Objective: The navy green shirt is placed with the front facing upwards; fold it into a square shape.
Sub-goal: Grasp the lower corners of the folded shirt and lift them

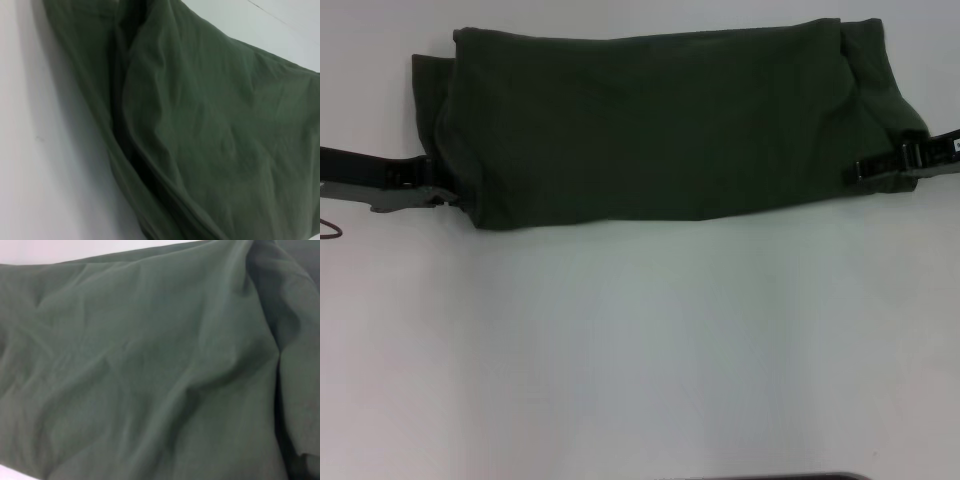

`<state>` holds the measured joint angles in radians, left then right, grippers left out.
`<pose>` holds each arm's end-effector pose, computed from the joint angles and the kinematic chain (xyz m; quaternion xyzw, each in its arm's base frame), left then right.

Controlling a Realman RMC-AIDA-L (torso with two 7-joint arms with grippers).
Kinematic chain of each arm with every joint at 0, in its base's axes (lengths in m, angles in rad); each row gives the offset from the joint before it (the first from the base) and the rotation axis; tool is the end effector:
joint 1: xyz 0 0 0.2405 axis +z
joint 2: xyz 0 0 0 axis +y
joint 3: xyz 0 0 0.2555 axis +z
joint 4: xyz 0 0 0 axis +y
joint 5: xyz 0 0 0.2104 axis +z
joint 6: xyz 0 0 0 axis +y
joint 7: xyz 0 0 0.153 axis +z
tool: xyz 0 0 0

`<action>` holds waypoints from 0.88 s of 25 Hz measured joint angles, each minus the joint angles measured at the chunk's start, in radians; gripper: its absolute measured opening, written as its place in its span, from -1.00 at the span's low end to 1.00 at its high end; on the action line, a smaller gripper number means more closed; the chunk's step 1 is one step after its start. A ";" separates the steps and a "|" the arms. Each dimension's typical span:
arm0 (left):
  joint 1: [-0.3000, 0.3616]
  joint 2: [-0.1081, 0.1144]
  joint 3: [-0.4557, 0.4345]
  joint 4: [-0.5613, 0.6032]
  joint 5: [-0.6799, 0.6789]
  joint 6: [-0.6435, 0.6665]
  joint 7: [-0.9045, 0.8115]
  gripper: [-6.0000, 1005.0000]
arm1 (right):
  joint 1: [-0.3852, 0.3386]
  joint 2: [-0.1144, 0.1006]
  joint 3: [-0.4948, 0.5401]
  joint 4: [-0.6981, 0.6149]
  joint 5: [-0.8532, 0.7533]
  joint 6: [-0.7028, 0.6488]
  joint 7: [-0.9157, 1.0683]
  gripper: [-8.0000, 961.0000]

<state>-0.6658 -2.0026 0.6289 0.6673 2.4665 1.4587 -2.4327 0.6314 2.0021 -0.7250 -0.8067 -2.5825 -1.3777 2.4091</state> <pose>-0.2921 0.3627 0.0122 -0.7614 -0.6351 -0.0721 0.1082 0.3116 0.3716 0.0358 -0.7890 0.5798 -0.0106 0.2029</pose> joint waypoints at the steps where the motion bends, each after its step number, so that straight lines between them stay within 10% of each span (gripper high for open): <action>1: 0.000 -0.001 0.000 0.000 0.000 0.000 0.000 -0.93 | -0.001 0.000 0.002 0.000 -0.002 0.000 0.004 0.93; 7: 0.000 -0.002 0.000 0.000 0.000 0.005 0.001 -0.93 | -0.012 -0.010 0.011 -0.014 -0.007 -0.003 0.017 0.73; 22: -0.003 0.004 0.000 0.000 0.007 0.017 0.001 -0.93 | -0.013 -0.019 0.003 -0.032 -0.031 -0.026 0.045 -0.55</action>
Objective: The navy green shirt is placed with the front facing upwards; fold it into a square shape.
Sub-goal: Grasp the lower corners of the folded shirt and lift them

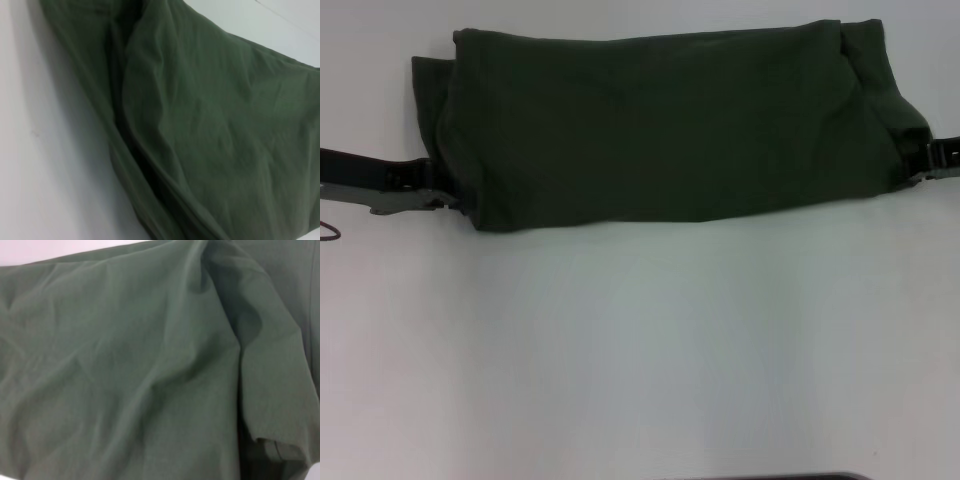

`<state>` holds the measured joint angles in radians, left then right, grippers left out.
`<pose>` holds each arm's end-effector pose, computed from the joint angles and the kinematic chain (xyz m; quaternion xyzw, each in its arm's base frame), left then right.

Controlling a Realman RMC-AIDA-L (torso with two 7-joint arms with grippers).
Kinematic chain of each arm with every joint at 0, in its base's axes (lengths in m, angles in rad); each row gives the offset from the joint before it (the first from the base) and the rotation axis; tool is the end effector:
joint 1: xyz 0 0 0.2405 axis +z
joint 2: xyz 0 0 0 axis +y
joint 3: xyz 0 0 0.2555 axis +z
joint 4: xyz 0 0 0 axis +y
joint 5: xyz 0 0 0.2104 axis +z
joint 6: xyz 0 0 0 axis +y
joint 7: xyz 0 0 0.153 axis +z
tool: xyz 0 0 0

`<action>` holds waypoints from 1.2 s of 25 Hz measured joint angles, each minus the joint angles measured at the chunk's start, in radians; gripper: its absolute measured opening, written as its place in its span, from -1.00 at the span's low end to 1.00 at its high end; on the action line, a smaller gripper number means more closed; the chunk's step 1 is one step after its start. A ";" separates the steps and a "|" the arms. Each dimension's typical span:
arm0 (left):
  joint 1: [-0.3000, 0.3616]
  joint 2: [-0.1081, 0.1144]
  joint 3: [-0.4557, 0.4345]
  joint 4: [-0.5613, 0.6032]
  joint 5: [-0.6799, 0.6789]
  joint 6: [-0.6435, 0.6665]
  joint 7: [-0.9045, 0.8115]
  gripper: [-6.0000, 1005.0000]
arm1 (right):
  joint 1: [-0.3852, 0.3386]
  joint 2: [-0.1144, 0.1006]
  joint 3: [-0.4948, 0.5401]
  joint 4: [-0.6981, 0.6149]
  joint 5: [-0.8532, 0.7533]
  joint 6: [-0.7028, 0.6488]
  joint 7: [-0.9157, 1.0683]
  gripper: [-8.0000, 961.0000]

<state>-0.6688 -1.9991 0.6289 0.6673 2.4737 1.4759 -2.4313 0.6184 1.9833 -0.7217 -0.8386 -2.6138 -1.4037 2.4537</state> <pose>-0.2913 0.3614 0.0131 -0.7639 -0.6337 -0.0668 0.1021 0.3191 0.3686 0.0507 -0.7741 0.5946 -0.0242 0.2158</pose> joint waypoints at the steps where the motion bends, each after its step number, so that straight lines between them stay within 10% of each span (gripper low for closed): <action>1: 0.000 0.002 0.001 0.000 0.001 0.005 0.000 -0.93 | 0.000 -0.001 0.000 -0.005 0.000 -0.007 0.000 -0.63; 12: 0.011 0.015 0.077 0.048 0.044 0.167 0.000 -0.93 | -0.002 -0.005 0.000 -0.061 -0.119 -0.175 -0.010 -0.95; 30: 0.050 -0.016 0.112 0.124 0.251 0.329 -0.028 -0.93 | -0.022 0.017 -0.012 -0.101 -0.282 -0.333 -0.052 -0.95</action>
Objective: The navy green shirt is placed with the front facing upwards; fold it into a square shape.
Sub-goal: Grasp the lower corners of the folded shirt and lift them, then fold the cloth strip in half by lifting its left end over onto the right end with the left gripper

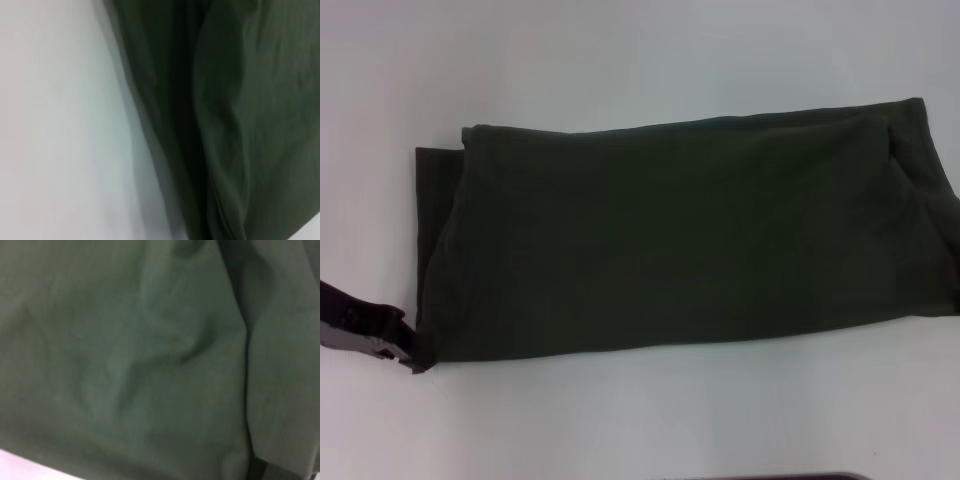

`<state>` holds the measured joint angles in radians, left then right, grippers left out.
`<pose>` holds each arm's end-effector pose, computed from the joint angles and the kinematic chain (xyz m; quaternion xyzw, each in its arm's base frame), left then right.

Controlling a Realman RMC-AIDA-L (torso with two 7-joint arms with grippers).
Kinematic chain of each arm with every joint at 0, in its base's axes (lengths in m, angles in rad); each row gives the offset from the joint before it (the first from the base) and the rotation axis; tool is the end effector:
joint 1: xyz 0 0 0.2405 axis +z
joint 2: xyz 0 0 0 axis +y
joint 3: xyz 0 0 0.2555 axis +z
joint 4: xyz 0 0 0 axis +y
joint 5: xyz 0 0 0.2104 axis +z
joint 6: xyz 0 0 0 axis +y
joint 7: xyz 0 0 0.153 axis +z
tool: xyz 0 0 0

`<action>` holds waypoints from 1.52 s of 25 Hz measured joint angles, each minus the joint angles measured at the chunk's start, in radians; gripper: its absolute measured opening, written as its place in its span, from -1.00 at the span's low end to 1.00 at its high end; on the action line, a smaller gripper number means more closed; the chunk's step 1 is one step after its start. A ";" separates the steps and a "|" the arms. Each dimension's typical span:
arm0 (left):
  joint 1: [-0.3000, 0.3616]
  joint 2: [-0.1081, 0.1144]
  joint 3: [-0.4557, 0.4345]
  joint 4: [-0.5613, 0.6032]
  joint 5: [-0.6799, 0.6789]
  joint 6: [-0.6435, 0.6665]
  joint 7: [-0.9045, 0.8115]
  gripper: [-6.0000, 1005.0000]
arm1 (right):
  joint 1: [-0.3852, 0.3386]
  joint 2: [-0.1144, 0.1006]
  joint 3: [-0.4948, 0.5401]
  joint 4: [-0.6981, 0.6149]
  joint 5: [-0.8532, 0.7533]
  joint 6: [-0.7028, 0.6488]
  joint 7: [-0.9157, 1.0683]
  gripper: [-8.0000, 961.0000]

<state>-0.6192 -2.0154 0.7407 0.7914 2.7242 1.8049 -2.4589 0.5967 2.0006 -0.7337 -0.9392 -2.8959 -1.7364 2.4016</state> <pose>-0.3054 0.2962 0.0185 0.7647 0.6320 -0.1255 0.0029 0.3318 0.3094 0.0595 -0.7731 0.5929 -0.1942 0.1143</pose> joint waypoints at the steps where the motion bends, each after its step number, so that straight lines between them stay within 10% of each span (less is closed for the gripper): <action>1: 0.000 -0.001 0.003 0.001 0.000 0.001 0.000 -0.93 | 0.000 0.002 -0.001 -0.004 -0.001 -0.007 -0.003 -0.95; 23: 0.033 0.010 -0.124 0.097 -0.002 0.062 0.004 -0.44 | -0.009 -0.011 0.030 -0.022 0.029 -0.063 -0.015 -0.57; 31: 0.045 0.020 -0.259 0.258 -0.043 0.096 0.032 -0.02 | -0.021 -0.073 0.222 -0.156 0.048 -0.162 -0.021 0.17; 38: 0.037 0.026 -0.311 0.205 -0.321 0.171 0.168 0.35 | -0.054 -0.108 0.339 -0.130 0.395 -0.238 -0.162 0.28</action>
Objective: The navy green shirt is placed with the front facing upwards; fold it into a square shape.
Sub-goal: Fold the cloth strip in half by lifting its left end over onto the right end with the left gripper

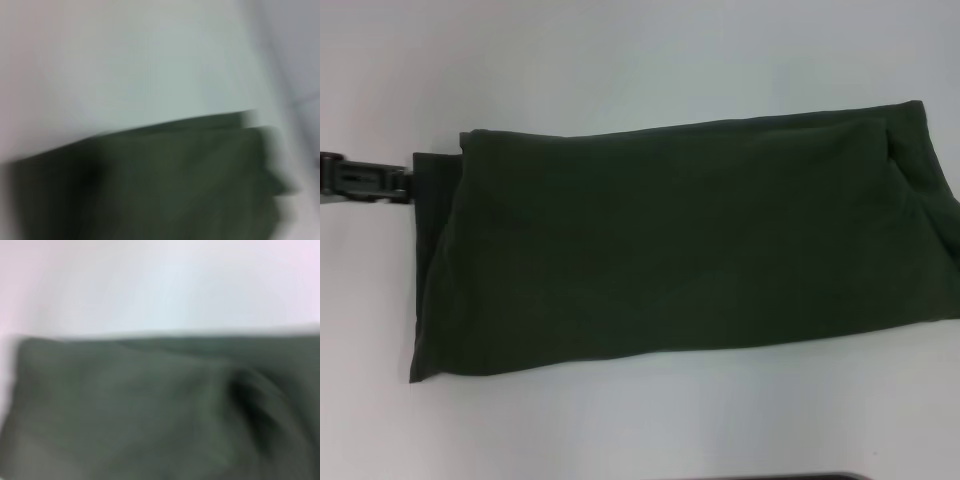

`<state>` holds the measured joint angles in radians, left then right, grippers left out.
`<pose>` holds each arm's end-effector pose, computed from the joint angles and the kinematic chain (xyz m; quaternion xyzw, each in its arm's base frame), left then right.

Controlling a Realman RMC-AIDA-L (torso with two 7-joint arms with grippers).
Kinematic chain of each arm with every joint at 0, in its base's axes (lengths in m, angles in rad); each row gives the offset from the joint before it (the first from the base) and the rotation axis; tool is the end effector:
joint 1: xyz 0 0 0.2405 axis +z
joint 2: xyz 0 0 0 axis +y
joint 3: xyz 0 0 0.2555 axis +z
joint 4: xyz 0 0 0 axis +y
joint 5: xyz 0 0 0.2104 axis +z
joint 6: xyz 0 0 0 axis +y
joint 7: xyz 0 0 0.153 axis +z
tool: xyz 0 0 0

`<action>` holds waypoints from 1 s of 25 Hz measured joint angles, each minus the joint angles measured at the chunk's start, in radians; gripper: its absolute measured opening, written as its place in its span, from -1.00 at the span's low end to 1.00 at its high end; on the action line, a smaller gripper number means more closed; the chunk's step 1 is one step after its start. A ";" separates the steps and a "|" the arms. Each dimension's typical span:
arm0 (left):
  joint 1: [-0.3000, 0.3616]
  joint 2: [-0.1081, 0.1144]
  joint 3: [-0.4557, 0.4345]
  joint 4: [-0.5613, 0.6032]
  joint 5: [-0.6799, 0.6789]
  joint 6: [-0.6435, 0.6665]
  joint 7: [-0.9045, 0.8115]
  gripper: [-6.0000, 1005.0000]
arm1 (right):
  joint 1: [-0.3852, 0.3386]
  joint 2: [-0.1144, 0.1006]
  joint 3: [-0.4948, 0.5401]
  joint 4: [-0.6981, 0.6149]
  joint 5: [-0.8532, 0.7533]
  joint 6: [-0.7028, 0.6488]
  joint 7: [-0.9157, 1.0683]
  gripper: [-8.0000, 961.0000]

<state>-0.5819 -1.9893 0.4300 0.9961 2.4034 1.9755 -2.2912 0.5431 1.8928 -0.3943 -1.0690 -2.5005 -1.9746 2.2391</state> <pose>-0.2688 0.3145 0.0897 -0.8250 -0.5481 -0.1330 0.0360 0.3016 0.3076 0.1427 -0.8242 0.5471 0.0742 0.1260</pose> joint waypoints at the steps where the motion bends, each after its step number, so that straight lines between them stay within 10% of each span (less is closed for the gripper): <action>1: 0.002 0.000 -0.002 -0.031 -0.048 0.023 0.038 0.35 | -0.015 -0.004 -0.008 0.058 0.094 -0.006 -0.054 0.29; 8: 0.035 -0.017 -0.004 -0.233 -0.246 0.052 0.353 0.35 | -0.039 -0.014 -0.019 0.430 0.392 0.024 -0.327 0.34; 16: 0.052 -0.044 0.005 -0.236 -0.247 -0.005 0.451 0.34 | -0.028 0.001 -0.057 0.489 0.338 0.140 -0.331 0.20; 25: 0.036 -0.019 0.037 -0.242 -0.182 -0.030 0.265 0.34 | 0.008 0.027 -0.136 0.456 0.333 0.163 -0.264 0.29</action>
<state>-0.5463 -2.0080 0.4673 0.7542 2.2218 1.9459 -2.0262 0.5512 1.9202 -0.5300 -0.6127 -2.1671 -1.8112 1.9747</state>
